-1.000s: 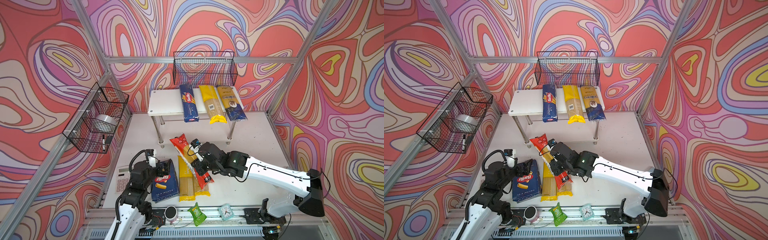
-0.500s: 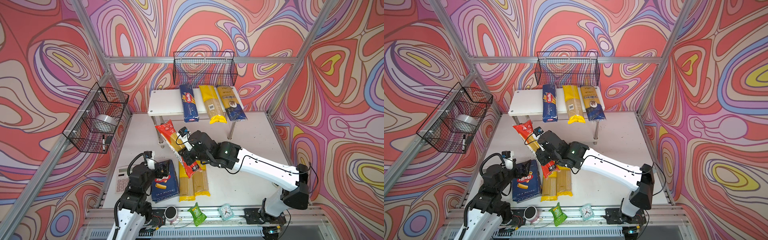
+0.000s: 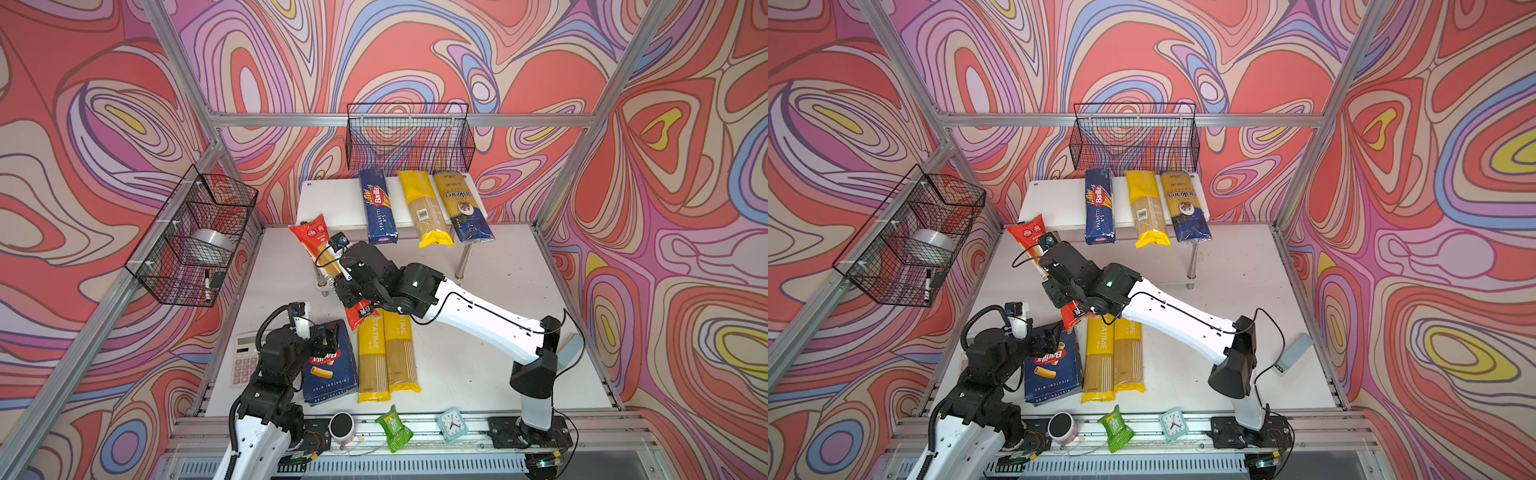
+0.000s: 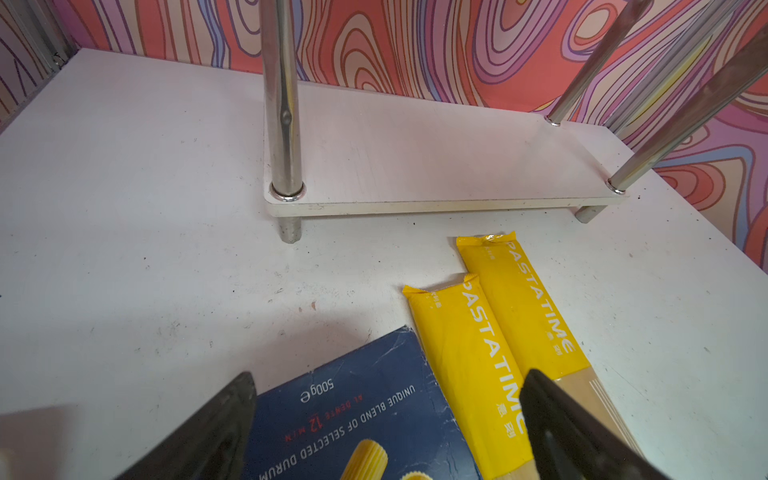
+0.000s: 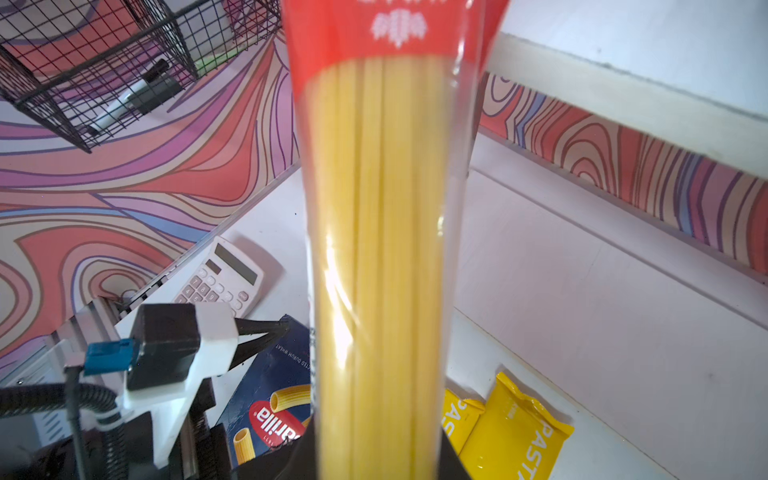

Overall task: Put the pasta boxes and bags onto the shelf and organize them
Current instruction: 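Carry the red bag to the shelf top beside the Barilla box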

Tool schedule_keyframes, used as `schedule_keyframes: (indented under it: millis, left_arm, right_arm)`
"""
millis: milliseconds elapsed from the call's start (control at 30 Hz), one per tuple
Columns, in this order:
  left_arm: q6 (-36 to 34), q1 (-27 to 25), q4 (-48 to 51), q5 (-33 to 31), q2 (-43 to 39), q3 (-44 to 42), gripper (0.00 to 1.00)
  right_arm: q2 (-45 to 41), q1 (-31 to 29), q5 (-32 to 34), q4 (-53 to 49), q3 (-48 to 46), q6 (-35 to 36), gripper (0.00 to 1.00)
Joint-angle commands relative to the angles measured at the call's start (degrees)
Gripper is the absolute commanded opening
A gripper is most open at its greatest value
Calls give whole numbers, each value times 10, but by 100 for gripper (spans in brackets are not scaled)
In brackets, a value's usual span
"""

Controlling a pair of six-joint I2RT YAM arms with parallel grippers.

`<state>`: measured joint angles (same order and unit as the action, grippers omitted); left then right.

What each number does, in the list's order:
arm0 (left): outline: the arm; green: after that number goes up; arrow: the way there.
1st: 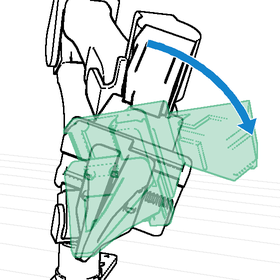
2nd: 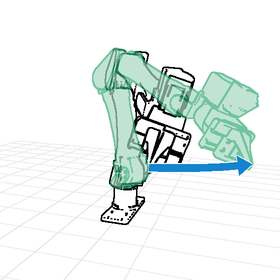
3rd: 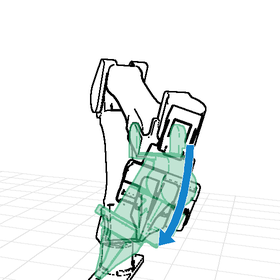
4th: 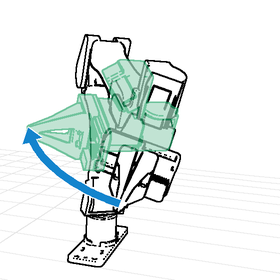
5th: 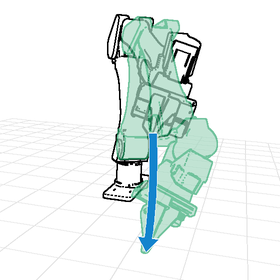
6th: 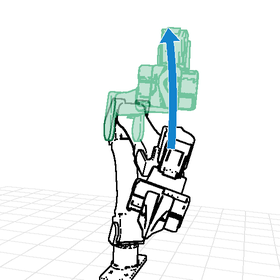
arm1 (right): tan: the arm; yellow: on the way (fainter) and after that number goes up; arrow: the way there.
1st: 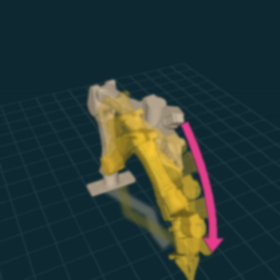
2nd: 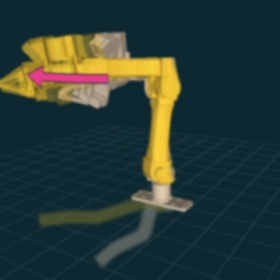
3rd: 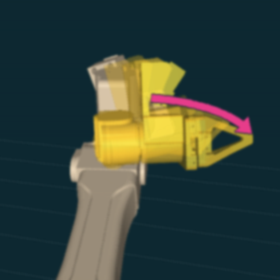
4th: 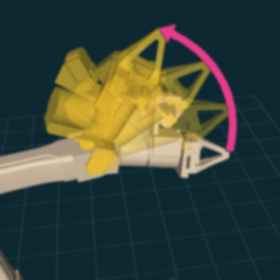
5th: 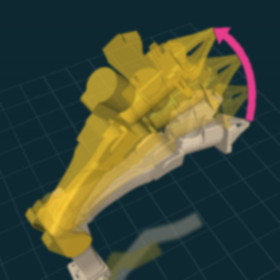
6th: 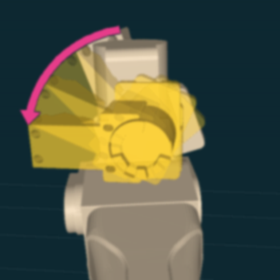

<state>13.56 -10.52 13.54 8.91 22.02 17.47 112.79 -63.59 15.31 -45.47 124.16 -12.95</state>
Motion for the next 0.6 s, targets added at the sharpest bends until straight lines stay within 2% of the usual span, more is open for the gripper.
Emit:
schedule_keyframes:
  millis: [0, 167, 567]
  left_arm:
    - [0, -3, 0, 1, 5, -4, 100]
    - [-1, -3, -2, 4, 11, -3, 100]
    - [-1, -3, -4, 5, 12, -3, 100]
  right_arm:
    - [0, -3, 27, 59, 65, 30, 22]
    - [38, -1, 47, 55, 128, 52, 22]
    - [52, 26, 49, 119, 158, 74, 21]
